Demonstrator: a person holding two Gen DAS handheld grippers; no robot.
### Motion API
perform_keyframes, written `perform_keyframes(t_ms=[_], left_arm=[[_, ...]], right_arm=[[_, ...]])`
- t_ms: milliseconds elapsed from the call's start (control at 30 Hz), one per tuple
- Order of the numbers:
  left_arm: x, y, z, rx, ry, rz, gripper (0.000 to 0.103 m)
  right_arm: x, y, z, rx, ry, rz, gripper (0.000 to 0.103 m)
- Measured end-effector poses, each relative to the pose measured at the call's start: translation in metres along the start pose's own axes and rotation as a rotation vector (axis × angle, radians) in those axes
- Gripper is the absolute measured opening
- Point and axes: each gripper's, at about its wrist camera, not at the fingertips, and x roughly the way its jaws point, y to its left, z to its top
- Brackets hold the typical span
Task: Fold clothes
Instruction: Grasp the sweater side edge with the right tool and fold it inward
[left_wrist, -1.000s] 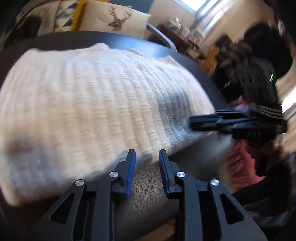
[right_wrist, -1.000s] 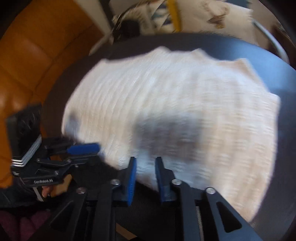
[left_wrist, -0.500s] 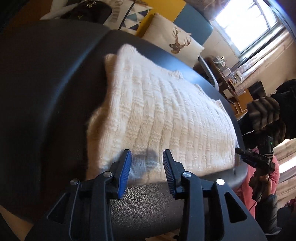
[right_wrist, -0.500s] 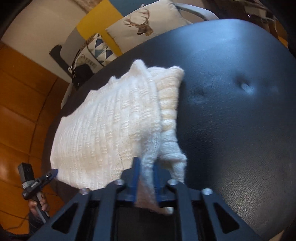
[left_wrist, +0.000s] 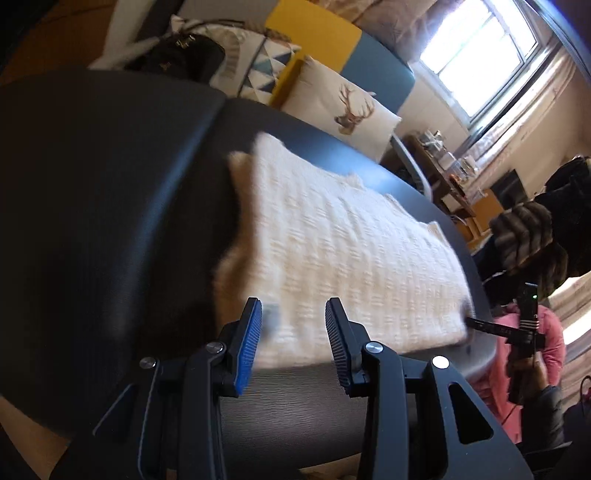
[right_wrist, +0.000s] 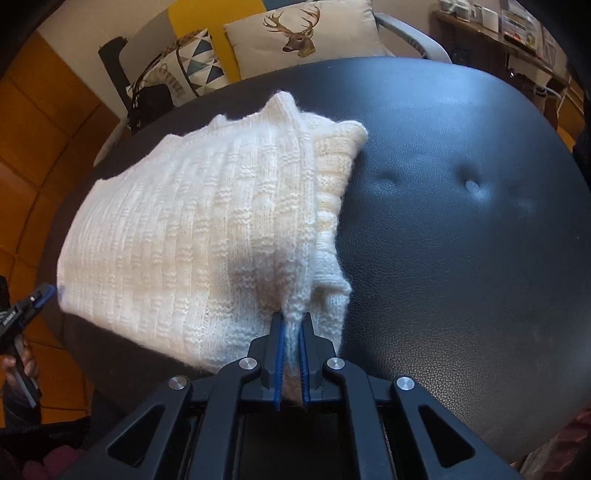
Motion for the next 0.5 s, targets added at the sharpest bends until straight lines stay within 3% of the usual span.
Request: perform_keyframes(t_ms=[67,133,400,500], left_arm=[[-0.005,0.013,0.002,0.008,-0.005,0.041,0.048],[-0.01,0.025,0.003,0.012,-0.01,0.054,0.049],[0.009,0.02,0.004,0.097,0.045,-0.027,0.049],[0.015,0.015,0.002,0.125,0.057,-0.025,0.049]], right_arm=[[0.002,-0.001,0.0,0.002,0.004,0.002,0.007],[0.005,-0.002,-0.002,0.007,0.017,0.004,0.009],[0.006,-0.006,-0.006,0.07,0.036,0.029,0.012],[0.005,-0.011,-0.007,0.096,0.042,0.047,0.014]])
